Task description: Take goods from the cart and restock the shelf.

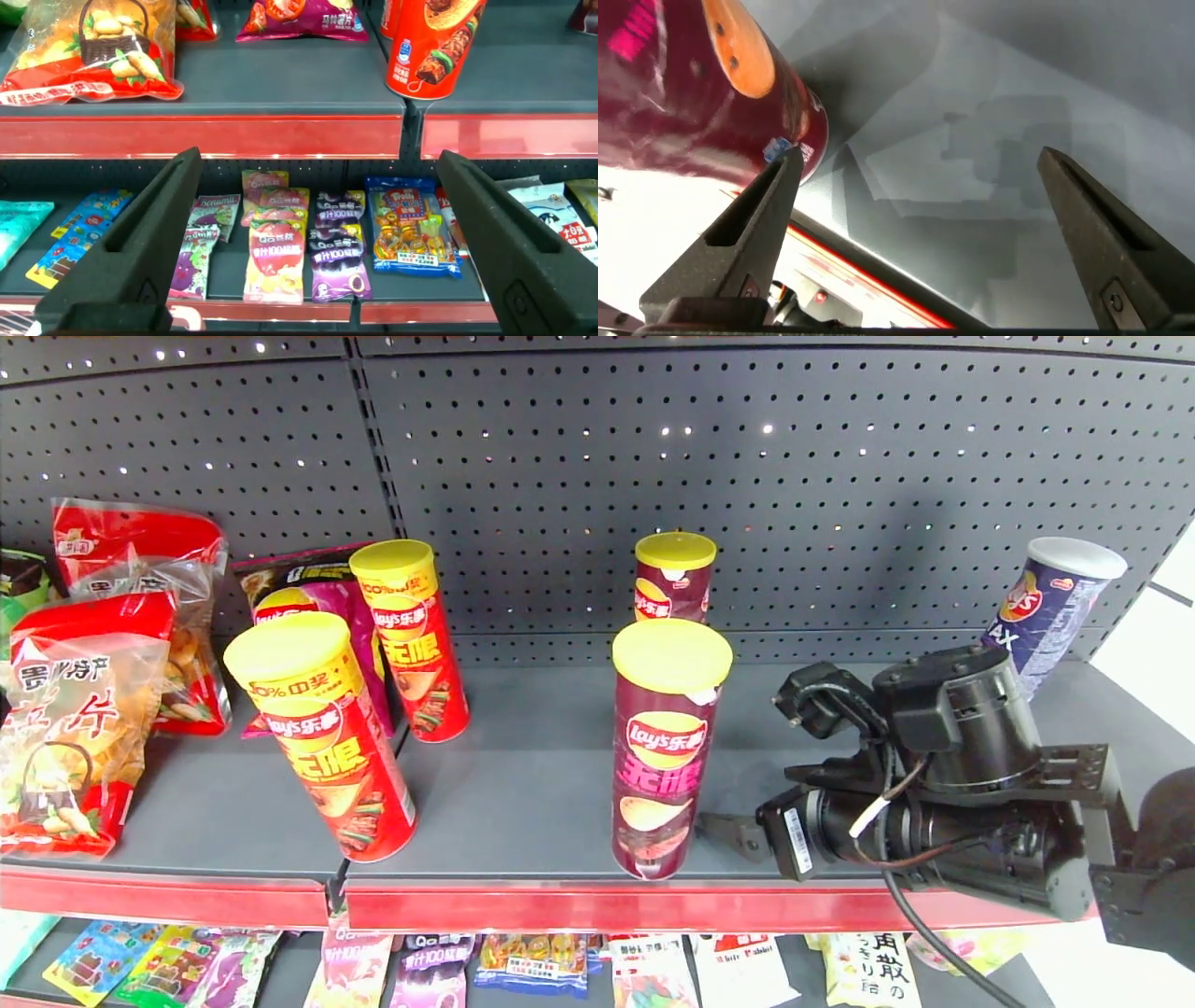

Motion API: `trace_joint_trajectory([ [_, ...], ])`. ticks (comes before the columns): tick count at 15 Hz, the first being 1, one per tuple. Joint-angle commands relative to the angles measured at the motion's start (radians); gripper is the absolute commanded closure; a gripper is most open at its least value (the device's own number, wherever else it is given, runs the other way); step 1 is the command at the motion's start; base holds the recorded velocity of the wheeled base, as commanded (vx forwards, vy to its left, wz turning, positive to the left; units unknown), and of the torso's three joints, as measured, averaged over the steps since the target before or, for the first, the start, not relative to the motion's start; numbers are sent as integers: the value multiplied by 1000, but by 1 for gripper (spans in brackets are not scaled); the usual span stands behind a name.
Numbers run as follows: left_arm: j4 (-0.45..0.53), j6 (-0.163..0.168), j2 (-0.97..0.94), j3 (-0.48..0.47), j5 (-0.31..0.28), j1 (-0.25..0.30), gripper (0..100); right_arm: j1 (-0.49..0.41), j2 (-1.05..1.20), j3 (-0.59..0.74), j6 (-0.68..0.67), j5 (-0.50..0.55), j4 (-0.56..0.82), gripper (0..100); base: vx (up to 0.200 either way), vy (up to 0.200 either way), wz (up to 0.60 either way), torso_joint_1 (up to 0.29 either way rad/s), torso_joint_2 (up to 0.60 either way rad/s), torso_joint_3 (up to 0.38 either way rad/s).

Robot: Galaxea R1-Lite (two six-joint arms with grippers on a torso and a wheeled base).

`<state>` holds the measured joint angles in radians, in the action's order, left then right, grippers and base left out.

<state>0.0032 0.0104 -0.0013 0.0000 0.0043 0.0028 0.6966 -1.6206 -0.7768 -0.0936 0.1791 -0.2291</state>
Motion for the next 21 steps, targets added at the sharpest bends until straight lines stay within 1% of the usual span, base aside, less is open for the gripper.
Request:
trace_joint_trajectory([
  [1, 0, 0, 1, 0, 0, 0, 0, -40, 73, 30, 3, -1, -6, 0, 0, 0, 0, 0, 0, 0],
  [4, 0, 0, 1, 0, 0, 0, 0, -77, 239, 79, 11, -1, 1, 0, 0, 0, 0, 0, 0, 0],
  [5, 0, 0, 1, 0, 0, 0, 0, -86, 344, 133, 18, -1, 4, 0, 0, 0, 0, 0, 0, 0],
  [6, 0, 0, 1, 0, 0, 0, 0, -91, 384, 156, 22, -1, 4, 0, 0, 0, 0, 0, 0, 0],
  [7, 0, 0, 1, 0, 0, 0, 0, -123, 485, 214, 35, -1, 5, 0, 0, 0, 0, 0, 0, 0],
  [10, 0, 0, 1, 0, 0, 0, 0, -269, 651, 321, 110, -26, 7, 0, 0, 0, 0, 0, 0, 0],
  [11, 0, 0, 1, 0, 0, 0, 0, -330, 705, 349, 127, -53, 8, 0, 0, 0, 0, 0, 0, 0],
  [12, 0, 0, 1, 0, 0, 0, 0, -393, 751, 373, 144, -93, 10, 0, 0, 0, 0, 0, 0, 0],
  [13, 0, 0, 1, -2, 0, 0, 0, -474, 817, 393, 181, -159, 34, 0, 0, 0, 0, 0, 0, 0],
  [14, 0, 0, 1, 0, 0, 0, 0, -548, 889, 401, 222, -222, 85, 0, 0, 0, 0, 0, 0, 0],
  [15, 0, 0, 1, 0, 0, 0, 0, -585, 970, 406, 233, -247, 152, 0, 0, 0, 0, 0, 0, 0],
  [16, 0, 0, 1, 0, 0, 0, 0, -601, 1027, 410, 233, -247, 198, 0, 0, 0, 0, 0, 0, 0],
  [17, 0, 0, 1, 0, 0, 0, 0, -641, 1153, 430, 235, -248, 274, 0, 0, 0, 0, 0, 0, 0],
  [18, 0, 0, 1, 0, 0, 0, 0, -680, 1242, 455, 238, -254, 315, 0, 0, 0, 0, 0, 0, 0],
  [19, 0, 0, 1, 0, 0, 0, 0, -700, 1305, 478, 238, -253, 332, 0, 0, 0, 0, 0, 0, 0],
  [21, 0, 0, 1, 0, 0, 0, 0, -707, 1433, 541, 226, -225, 337, 0, 0, 0, 0, 0, 0, 0],
])
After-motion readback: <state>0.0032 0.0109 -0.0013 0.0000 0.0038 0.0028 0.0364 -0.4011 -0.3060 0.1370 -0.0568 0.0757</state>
